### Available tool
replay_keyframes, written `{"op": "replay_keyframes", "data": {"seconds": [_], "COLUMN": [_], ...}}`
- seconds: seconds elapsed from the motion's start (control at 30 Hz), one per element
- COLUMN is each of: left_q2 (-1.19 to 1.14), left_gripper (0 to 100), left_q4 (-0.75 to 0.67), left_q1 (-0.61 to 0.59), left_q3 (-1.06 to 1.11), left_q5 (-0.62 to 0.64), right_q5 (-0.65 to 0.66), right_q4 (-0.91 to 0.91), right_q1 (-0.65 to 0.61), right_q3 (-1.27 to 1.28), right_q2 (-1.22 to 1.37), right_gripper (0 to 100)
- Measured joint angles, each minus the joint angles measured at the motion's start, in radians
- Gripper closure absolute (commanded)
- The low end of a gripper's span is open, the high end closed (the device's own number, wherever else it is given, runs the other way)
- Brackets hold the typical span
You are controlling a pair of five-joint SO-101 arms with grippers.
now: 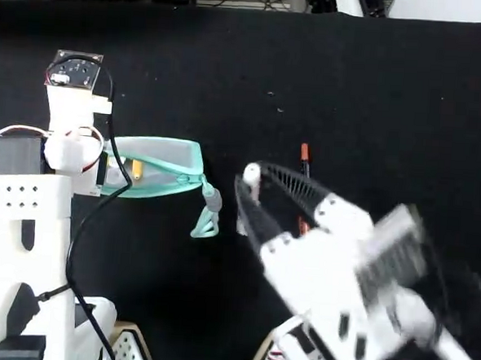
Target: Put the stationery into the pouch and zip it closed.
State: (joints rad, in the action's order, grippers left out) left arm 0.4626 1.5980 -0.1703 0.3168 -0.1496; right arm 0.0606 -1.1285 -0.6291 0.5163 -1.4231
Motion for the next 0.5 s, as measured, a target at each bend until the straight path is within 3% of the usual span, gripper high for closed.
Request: {"op": "replay_keyframes", "data": {"seconds": [0.2,0.5], "left_q2": [0.000,0.000], "left_gripper": [97,97], "left_q4": [0.000,0.000], "left_q1": [0.000,0.000], "left_q3": [0.000,0.000], "left_q5": [0.000,0.000], "right_q5": [-0.051,-0.051], "right_q4": [0.334,0.720], "right_q1": [-0.129,-0.341], "right_q3": [0.169,0.382], "right_q2": [-0.235,-0.137], "right_gripper": [98.7,98.7]}}
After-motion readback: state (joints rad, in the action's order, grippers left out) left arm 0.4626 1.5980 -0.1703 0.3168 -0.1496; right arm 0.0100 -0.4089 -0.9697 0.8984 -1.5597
